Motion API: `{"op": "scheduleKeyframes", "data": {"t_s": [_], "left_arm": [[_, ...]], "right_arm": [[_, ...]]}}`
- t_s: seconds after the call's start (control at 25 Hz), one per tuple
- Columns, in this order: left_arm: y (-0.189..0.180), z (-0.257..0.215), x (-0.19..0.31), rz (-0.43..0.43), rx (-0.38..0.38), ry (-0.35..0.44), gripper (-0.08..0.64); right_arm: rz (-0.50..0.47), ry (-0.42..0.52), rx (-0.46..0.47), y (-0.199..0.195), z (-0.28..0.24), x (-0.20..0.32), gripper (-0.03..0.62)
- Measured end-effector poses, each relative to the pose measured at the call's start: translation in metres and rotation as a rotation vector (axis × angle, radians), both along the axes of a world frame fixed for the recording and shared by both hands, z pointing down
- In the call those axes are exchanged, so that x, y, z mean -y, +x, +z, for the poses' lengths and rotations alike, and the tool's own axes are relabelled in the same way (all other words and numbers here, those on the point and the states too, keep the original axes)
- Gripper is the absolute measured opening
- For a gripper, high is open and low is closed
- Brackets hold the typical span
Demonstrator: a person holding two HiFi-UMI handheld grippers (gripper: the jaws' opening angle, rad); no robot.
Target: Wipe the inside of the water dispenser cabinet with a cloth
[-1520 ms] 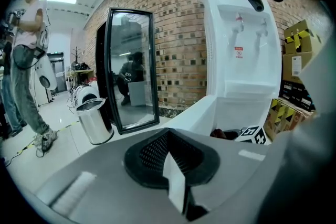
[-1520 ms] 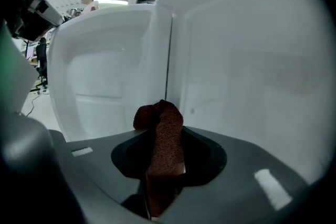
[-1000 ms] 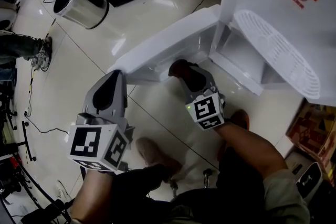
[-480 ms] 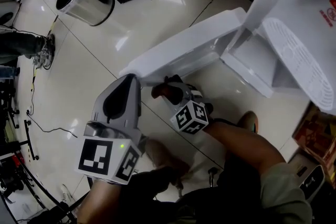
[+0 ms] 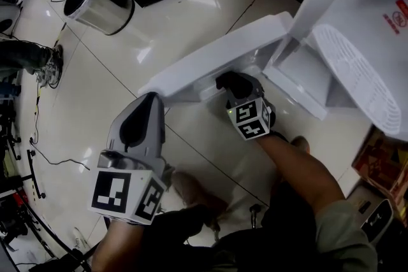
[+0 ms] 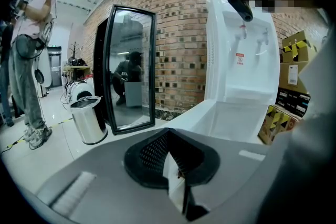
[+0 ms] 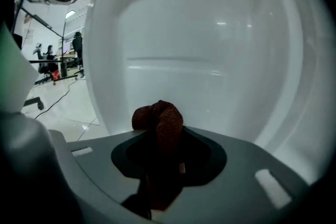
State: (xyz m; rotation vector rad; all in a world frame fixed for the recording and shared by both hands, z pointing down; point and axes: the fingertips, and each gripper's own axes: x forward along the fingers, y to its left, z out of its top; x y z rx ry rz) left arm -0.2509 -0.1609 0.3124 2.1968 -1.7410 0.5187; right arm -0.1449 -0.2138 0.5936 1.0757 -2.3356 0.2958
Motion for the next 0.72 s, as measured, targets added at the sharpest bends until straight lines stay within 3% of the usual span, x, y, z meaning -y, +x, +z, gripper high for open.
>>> {"op": "scheduleKeyframes", "data": {"t_s": [0.32, 0.72], "left_arm": [[0.002, 0.0, -0.003, -0.012, 0.008, -0.004, -0.002], [0.005, -0.001, -0.008, -0.039, 0.03, -0.007, -0.003]], "right_arm": [[0.334, -0.052, 0.058, 0.092, -0.005, 0.027, 0.129], [0.517, -0.058, 0.073, 0.165, -0.011, 0.024, 0.13]]}}
